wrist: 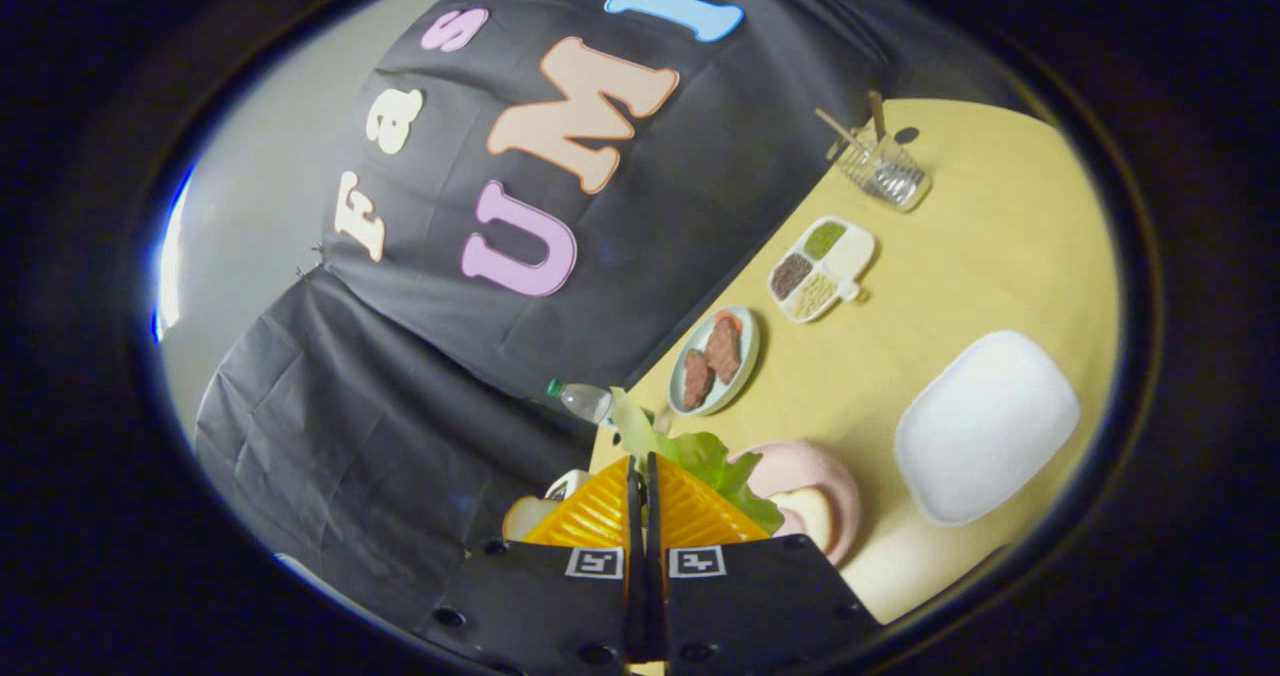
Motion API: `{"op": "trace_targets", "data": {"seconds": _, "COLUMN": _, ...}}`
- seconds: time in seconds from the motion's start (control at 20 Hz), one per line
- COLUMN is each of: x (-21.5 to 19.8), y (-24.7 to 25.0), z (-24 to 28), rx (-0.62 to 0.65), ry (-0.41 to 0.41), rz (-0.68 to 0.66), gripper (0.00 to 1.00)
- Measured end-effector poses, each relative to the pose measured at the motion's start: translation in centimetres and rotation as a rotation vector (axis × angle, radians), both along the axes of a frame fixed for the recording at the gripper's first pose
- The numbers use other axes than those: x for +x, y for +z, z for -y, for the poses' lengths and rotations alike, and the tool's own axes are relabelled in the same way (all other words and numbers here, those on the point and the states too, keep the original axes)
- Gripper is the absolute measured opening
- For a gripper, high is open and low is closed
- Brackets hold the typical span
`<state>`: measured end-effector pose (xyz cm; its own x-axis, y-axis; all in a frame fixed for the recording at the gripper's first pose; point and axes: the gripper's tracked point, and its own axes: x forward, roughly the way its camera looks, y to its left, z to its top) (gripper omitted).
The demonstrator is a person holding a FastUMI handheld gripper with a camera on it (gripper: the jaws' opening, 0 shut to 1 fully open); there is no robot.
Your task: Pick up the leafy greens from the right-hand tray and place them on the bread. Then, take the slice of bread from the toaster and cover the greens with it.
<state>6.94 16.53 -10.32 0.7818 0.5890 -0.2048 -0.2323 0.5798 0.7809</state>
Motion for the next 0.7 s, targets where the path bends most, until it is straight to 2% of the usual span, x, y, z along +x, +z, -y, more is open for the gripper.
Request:
{"op": "trace_targets", "data": {"seconds": 0.1, "x": -0.4, "y": -0.9, "z": -2.7, "rx": 0.026, "ry": 0.009, "rz": -0.023, "gripper": 0.03}}
{"op": "trace_targets", "data": {"seconds": 0.25, "x": -0.1, "y": -4.5, "z": -3.8, "rx": -0.008, "ry": -0.021, "rz": -0.079, "gripper": 0.03}}
{"op": "trace_targets", "data": {"seconds": 0.35, "x": 0.4, "y": -7.2, "z": -2.9, "rx": -0.036, "ry": -0.073, "rz": -0.137, "gripper": 0.03}}
{"op": "trace_targets", "data": {"seconds": 0.5, "x": 1.1, "y": -10.9, "z": -0.6, "rx": -0.158, "ry": -0.139, "rz": -0.194, "gripper": 0.03}}
{"op": "trace_targets", "data": {"seconds": 0.7, "x": 0.9, "y": -12.7, "z": 2.4, "rx": -0.285, "ry": -0.216, "rz": -0.212, "gripper": 0.03}}
